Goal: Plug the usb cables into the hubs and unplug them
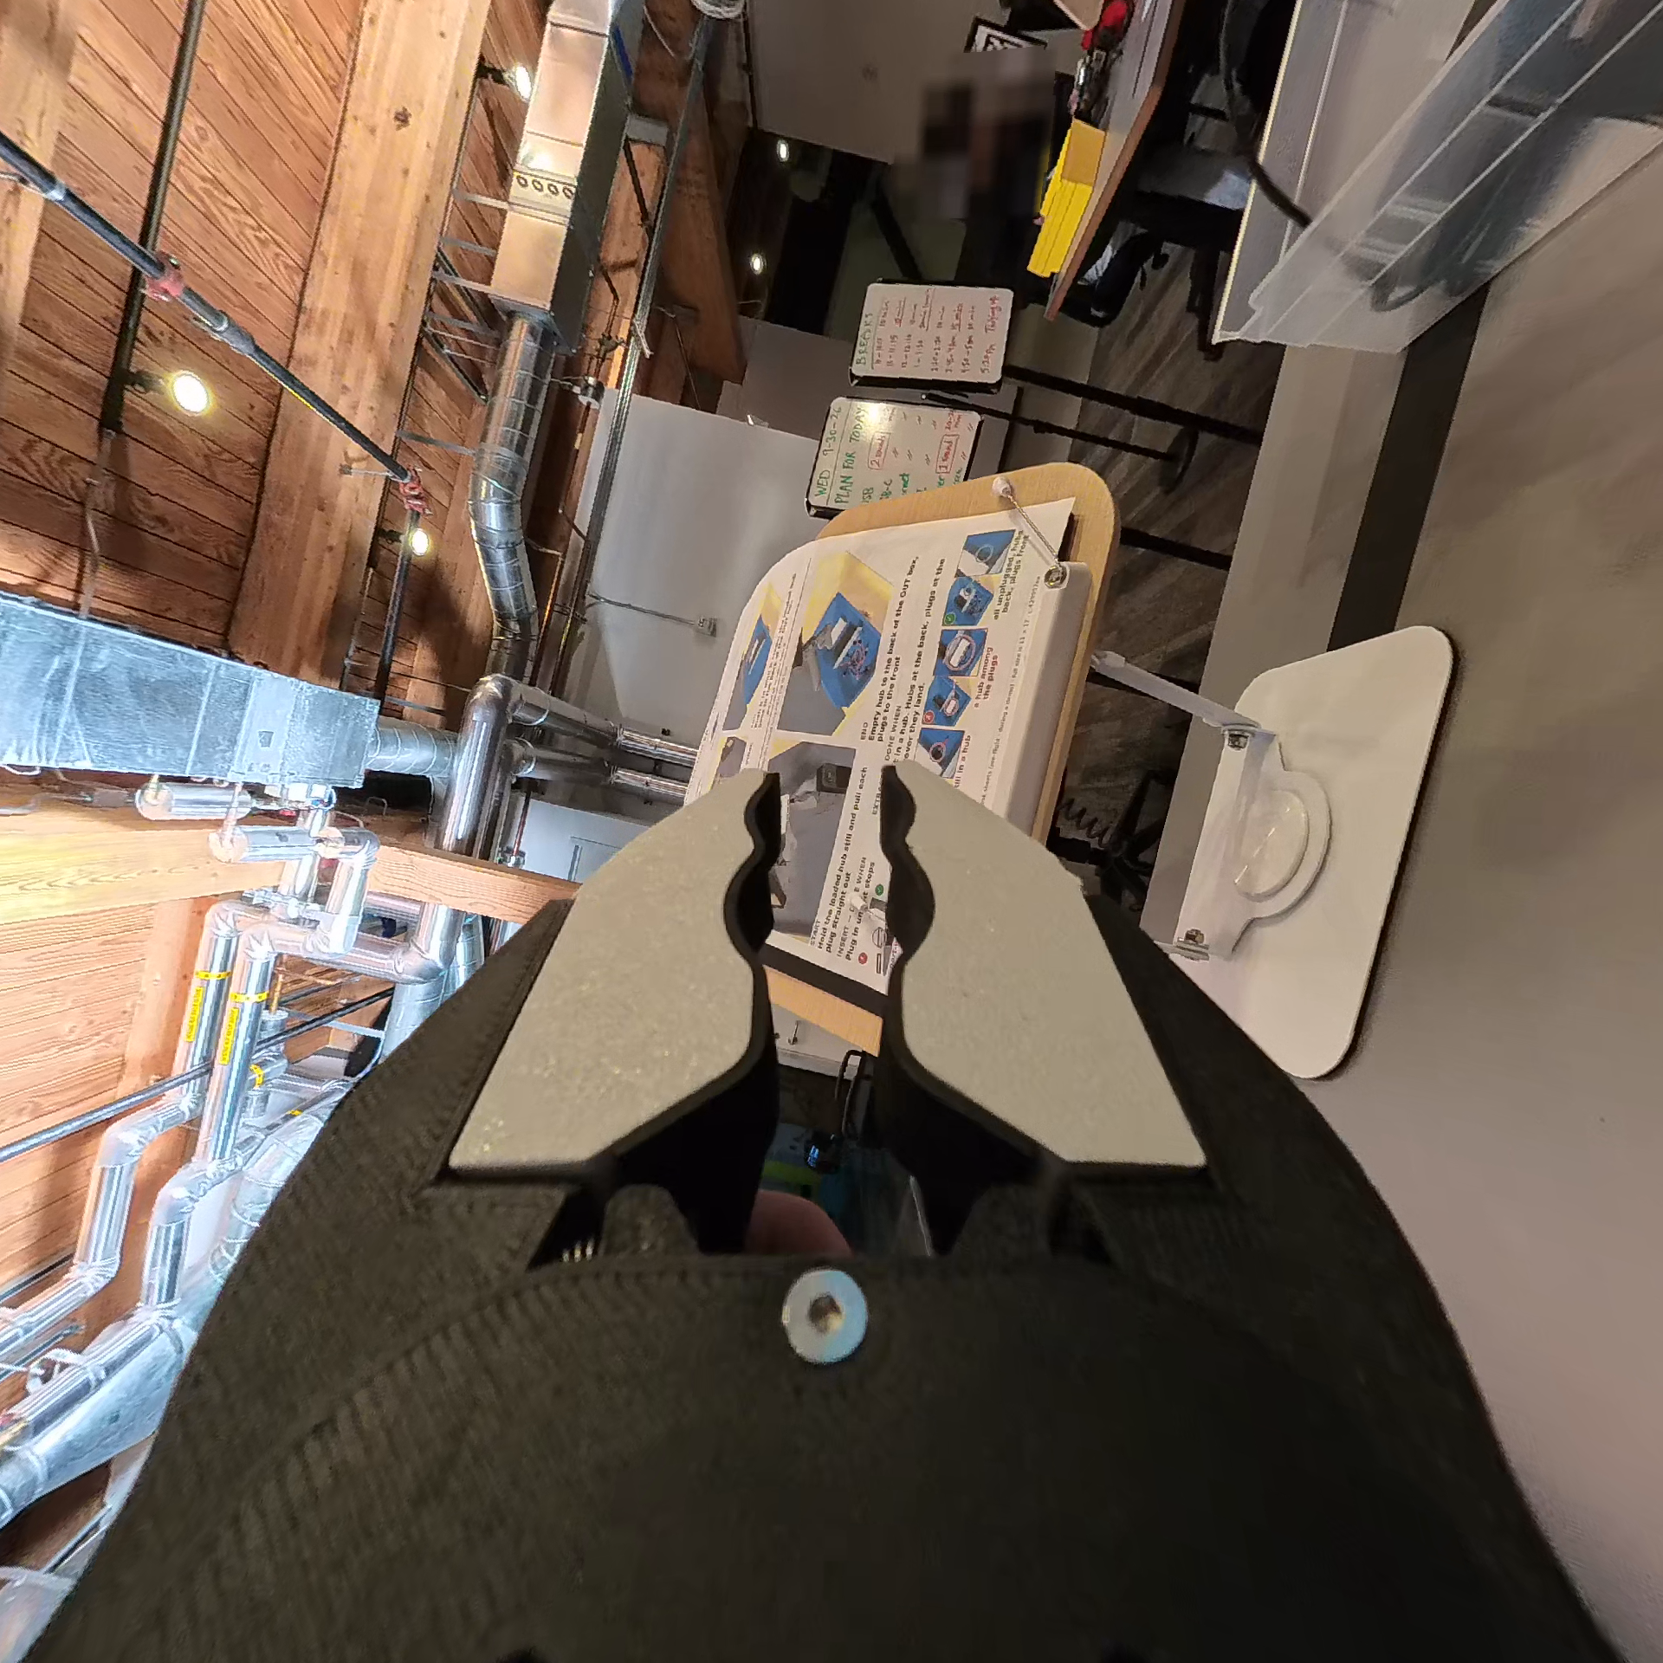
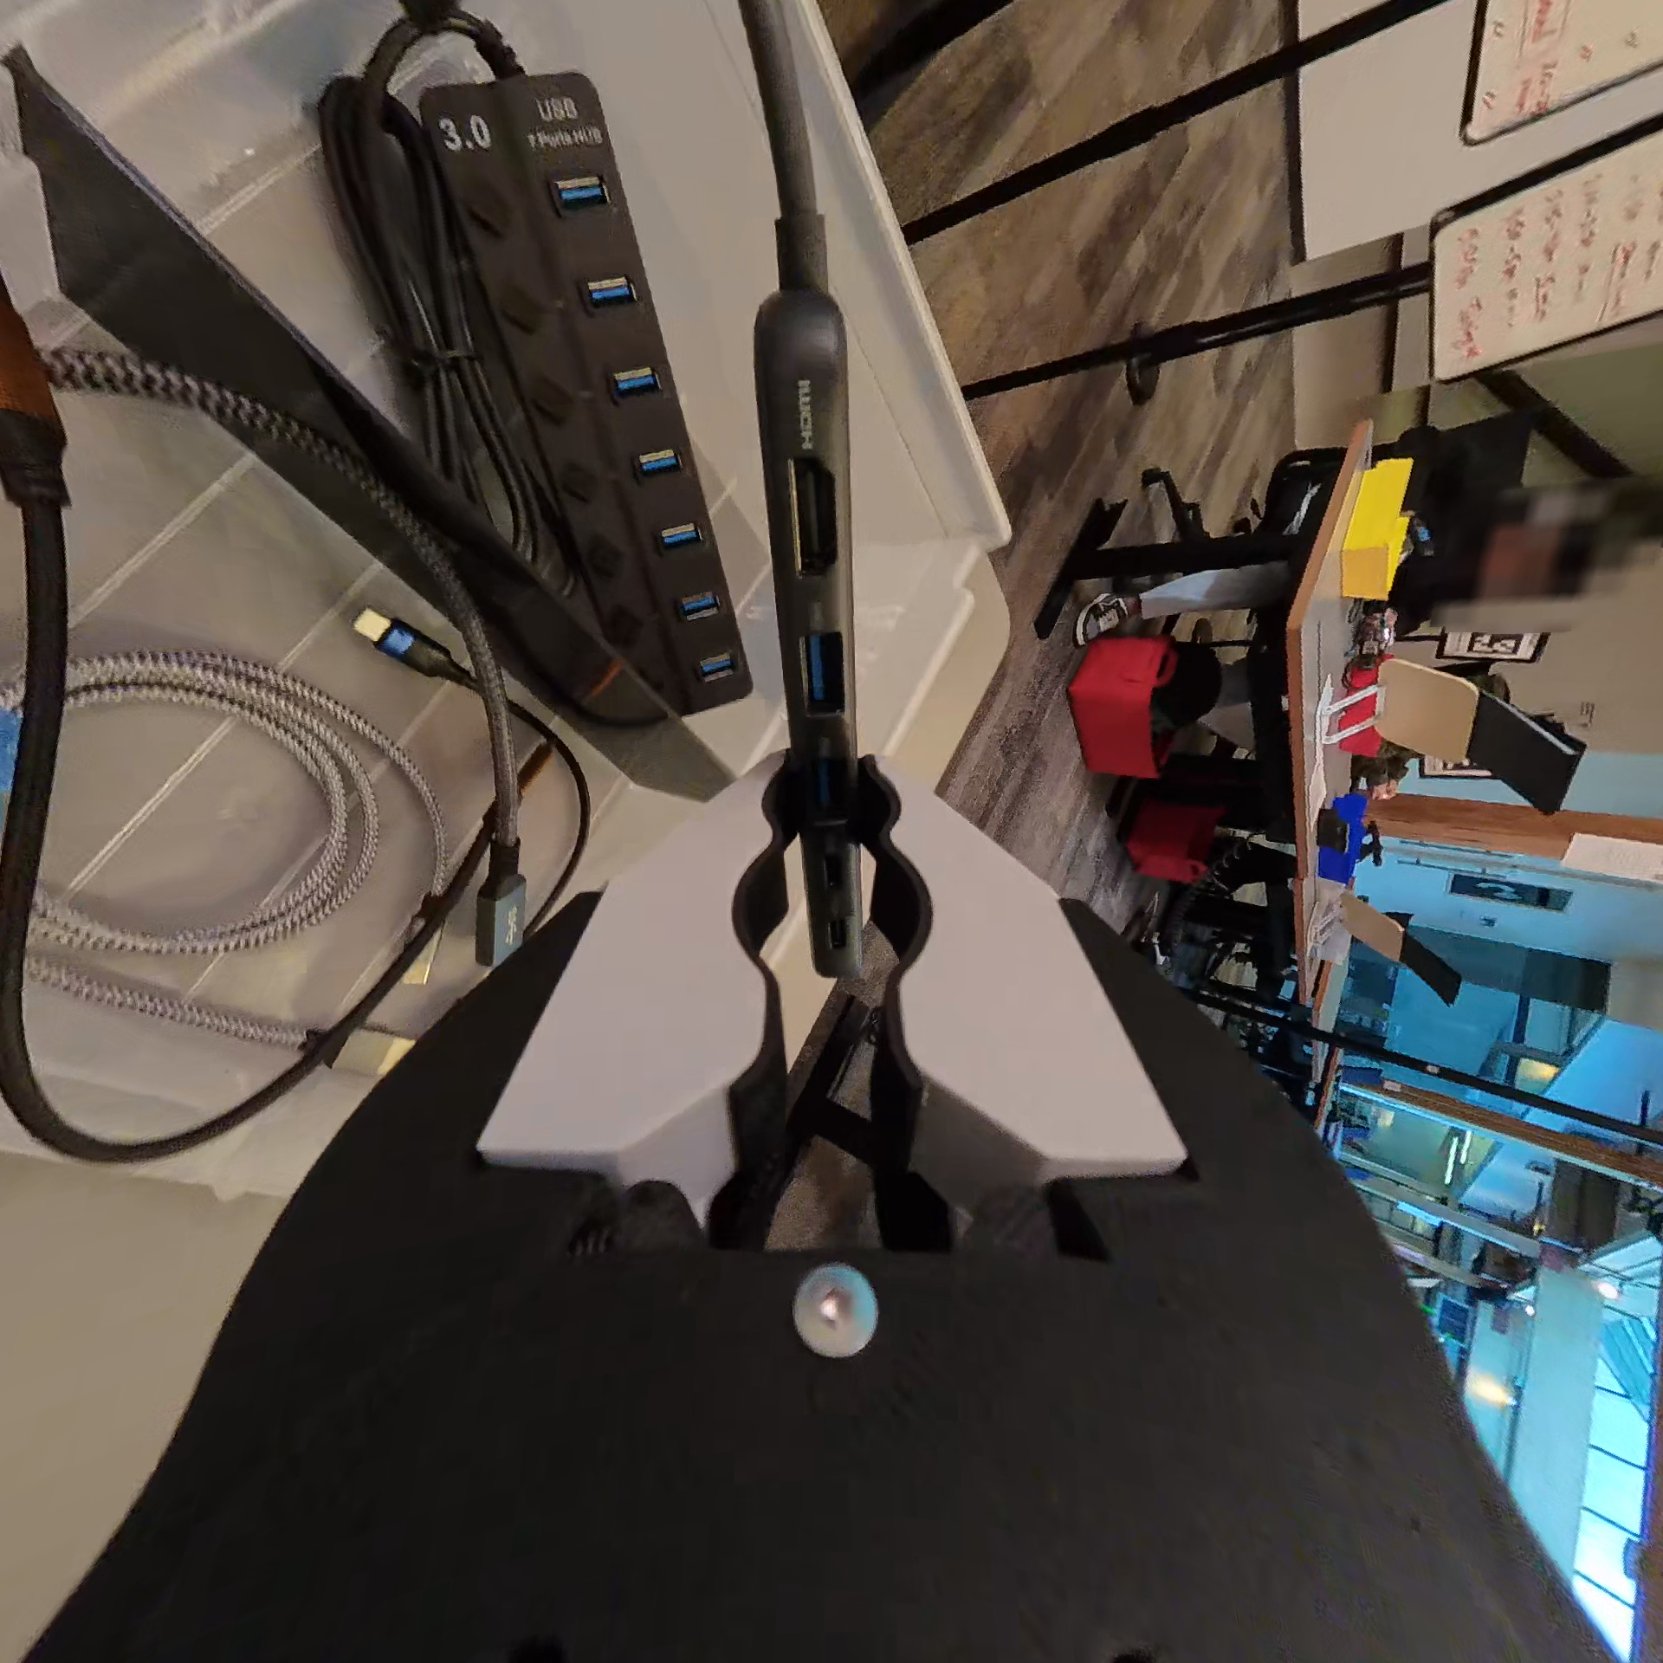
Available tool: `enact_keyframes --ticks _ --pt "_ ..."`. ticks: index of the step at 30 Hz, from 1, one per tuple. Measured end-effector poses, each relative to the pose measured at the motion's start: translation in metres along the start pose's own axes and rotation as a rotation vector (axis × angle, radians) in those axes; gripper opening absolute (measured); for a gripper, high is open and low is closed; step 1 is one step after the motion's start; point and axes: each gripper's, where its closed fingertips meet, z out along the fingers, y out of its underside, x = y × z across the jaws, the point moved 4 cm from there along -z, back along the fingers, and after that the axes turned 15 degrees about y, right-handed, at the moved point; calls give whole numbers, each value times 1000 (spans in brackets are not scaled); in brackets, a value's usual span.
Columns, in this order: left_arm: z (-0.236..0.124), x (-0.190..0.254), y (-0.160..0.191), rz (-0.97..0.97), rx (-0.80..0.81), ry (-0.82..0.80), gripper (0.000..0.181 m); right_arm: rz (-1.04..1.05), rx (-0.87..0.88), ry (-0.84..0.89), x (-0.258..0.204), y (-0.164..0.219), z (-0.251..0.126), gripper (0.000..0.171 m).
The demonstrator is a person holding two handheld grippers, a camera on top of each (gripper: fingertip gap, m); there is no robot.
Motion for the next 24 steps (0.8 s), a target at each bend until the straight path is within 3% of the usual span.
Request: enact_keyframes --ticks 8,16,21,24 --pt "5 5 3 0 -7 26 21 33 14 47 -10 -24 37 10" --pt "10 13 4 4 -20 59 21 132 -16 -55 -40 -24 74 15" --pt "13 16 6 8 -32 80 21 233 -31 -110 -37 -22 72 18" --pt "13 16 8 4 -35 86 22 229 -69 -199 -40 -16 60 33"
